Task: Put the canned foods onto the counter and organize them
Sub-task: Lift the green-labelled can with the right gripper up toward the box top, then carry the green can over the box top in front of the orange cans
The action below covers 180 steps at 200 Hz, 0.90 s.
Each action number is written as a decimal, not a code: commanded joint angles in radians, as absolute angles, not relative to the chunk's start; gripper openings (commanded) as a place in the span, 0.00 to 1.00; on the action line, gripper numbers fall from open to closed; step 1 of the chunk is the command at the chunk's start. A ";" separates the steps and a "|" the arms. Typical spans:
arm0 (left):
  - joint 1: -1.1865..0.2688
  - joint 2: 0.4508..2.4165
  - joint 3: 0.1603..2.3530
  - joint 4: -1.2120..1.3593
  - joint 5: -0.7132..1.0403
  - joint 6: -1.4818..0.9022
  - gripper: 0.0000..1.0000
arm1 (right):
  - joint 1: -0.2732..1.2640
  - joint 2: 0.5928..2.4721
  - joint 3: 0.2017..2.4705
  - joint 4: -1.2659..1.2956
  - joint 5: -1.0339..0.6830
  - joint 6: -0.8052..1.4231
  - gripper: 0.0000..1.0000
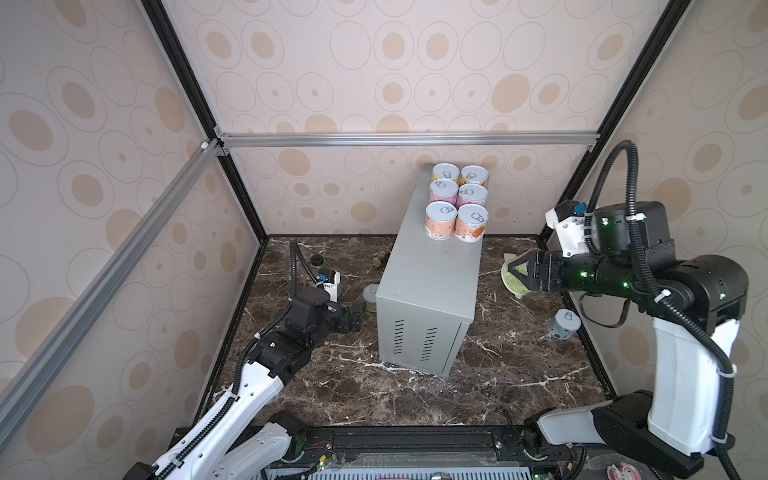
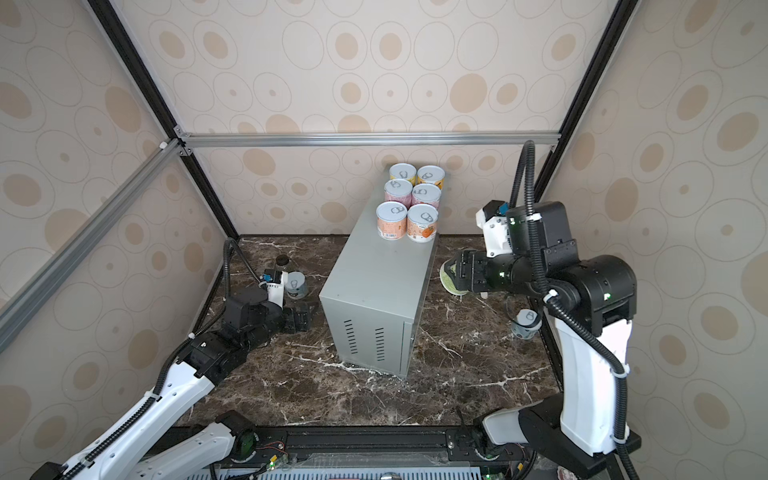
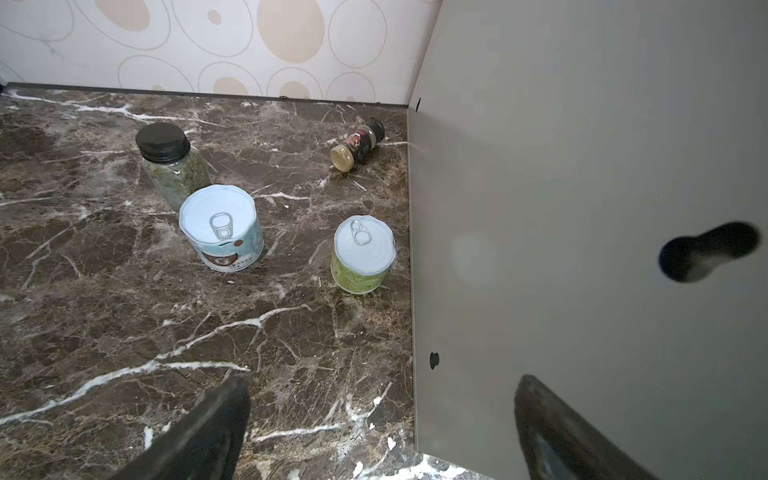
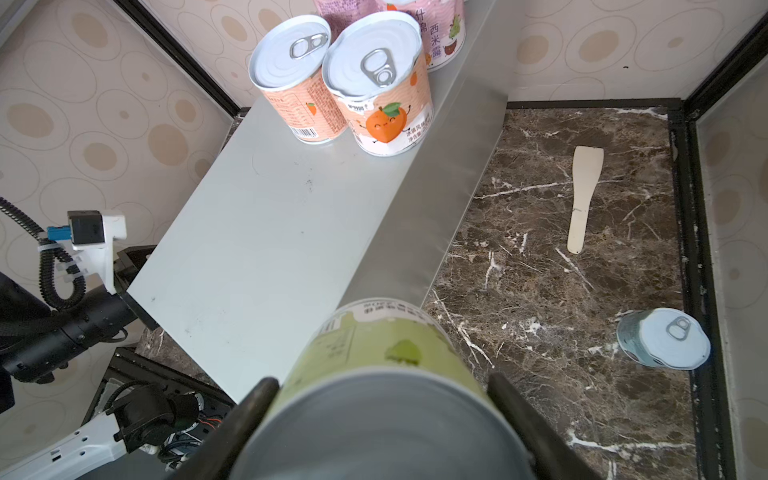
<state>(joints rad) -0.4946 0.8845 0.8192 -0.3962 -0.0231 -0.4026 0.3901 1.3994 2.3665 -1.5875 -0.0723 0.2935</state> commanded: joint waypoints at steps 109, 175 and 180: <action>-0.489 0.859 0.706 -0.295 0.046 -0.379 0.99 | 0.542 1.586 2.534 -1.623 0.045 0.312 0.48; -0.488 0.839 0.699 -0.297 0.045 -0.376 0.99 | 0.648 1.674 2.629 -1.667 0.147 0.313 0.48; -0.488 0.836 0.699 -0.296 0.045 -0.376 0.99 | 0.655 1.680 2.633 -1.671 0.160 0.311 0.48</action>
